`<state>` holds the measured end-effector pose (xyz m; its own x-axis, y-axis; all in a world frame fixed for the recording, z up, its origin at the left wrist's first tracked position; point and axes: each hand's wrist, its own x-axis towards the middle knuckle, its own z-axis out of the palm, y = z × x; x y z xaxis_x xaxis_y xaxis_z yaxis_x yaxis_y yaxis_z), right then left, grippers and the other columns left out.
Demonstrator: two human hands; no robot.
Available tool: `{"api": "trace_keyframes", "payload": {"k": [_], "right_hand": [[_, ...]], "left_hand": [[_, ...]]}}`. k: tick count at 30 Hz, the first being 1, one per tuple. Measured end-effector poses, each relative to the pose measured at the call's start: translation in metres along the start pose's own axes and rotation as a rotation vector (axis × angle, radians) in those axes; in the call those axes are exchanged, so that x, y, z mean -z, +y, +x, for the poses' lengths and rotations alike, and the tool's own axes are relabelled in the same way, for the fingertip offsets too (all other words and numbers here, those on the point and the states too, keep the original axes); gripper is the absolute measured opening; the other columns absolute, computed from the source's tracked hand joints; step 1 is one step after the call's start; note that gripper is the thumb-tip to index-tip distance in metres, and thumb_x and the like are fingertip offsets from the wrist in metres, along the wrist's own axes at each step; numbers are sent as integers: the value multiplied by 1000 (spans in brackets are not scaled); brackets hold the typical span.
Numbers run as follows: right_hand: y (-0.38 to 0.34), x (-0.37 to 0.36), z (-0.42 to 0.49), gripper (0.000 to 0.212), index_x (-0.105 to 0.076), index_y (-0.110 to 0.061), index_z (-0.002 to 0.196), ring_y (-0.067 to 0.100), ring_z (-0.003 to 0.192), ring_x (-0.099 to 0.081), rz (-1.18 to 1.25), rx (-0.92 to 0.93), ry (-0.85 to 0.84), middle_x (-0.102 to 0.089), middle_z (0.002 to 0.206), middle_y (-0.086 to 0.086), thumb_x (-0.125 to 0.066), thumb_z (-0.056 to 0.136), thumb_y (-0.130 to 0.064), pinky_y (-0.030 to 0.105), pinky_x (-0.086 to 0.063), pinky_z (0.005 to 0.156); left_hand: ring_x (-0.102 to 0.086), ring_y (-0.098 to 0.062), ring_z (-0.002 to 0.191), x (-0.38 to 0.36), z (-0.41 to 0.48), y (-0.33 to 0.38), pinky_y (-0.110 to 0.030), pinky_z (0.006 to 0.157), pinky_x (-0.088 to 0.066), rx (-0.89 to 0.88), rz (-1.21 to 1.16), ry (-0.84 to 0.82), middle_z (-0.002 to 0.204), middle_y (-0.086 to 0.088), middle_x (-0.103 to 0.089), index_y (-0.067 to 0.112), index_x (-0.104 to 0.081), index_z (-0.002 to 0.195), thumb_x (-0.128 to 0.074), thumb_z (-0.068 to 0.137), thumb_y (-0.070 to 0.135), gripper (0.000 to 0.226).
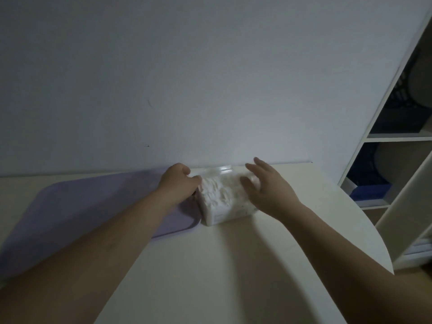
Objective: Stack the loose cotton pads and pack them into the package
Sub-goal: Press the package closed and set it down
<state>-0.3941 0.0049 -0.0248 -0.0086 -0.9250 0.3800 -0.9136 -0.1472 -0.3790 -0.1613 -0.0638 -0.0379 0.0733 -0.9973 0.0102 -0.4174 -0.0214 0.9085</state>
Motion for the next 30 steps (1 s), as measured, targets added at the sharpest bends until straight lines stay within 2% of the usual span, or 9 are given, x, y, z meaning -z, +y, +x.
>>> {"api": "trace_keyframes", "payload": {"k": [2,4,7,13,16,19,22,26,30], "right_hand": [[-13,-7,1,67,-37,-21,158,21,158,-18,-101,87,-117,-23,171,5,-38,103,-59,40,-19,128],[-20,-14,4,74,-25,-22,162,22,161,-4,-158,76,-241,-11,173,6,-24,102,-65,44,-10,129],[-24,-22,5,76,-30,-17,157,24,160,-9,-159,48,-305,-16,172,9,-11,101,-64,44,-13,129],[-29,-27,-5,76,-12,-6,163,23,161,-1,-158,-17,-375,-6,173,14,-12,106,-57,40,-7,130],[-30,-26,-1,77,-10,-8,164,22,161,3,-136,-49,-420,0,173,13,-11,106,-58,40,-4,130],[-23,-24,-4,69,-29,-21,161,17,160,-11,83,-61,-221,-13,173,2,-20,105,-61,44,-19,128],[-10,-21,-14,55,-42,-17,156,13,157,-19,200,-120,55,-31,168,-1,-29,110,-44,36,-18,128],[0,-21,-20,40,-63,-13,116,24,148,-36,91,-97,-78,-62,137,8,-29,111,-33,34,-34,111],[-3,-19,-18,42,-54,-19,100,19,144,-37,-16,-123,-131,-67,116,0,-24,107,-47,37,-42,92]], "left_hand": [[-64,-21,58,-2,-1,-4,-24,46,-48,81,-71,-62,90,-9,-73,8,-62,119,-77,86,31,42],[-67,-24,67,-2,0,-11,-26,48,-43,115,-144,-113,98,-11,-76,9,-61,125,-79,83,39,54],[-64,-21,60,-2,-3,-13,-27,45,-36,92,-221,-103,87,-9,-76,7,-67,117,-81,83,32,44],[-63,-22,68,-5,-8,-15,-28,48,-38,62,-274,-100,95,-9,-77,14,-69,106,-76,91,17,17],[-64,-6,56,-8,-13,-12,-19,43,-41,1,-316,-110,90,-2,-75,19,-69,97,-69,95,5,14],[-64,-7,61,-8,-15,-11,-11,44,-43,-40,-302,-93,103,-12,-76,9,-69,112,-68,94,1,20],[-69,-21,77,-7,-16,-11,-25,58,-56,-78,-277,-32,105,-13,-74,12,-68,111,-74,89,2,25],[-69,-28,87,-9,-16,-9,-51,87,-61,-121,-215,27,98,-12,-74,14,-70,99,-73,87,3,16],[-71,-25,86,-5,-22,-4,-42,87,-57,-163,-169,49,86,4,-73,16,-73,95,-71,90,9,9]]}}
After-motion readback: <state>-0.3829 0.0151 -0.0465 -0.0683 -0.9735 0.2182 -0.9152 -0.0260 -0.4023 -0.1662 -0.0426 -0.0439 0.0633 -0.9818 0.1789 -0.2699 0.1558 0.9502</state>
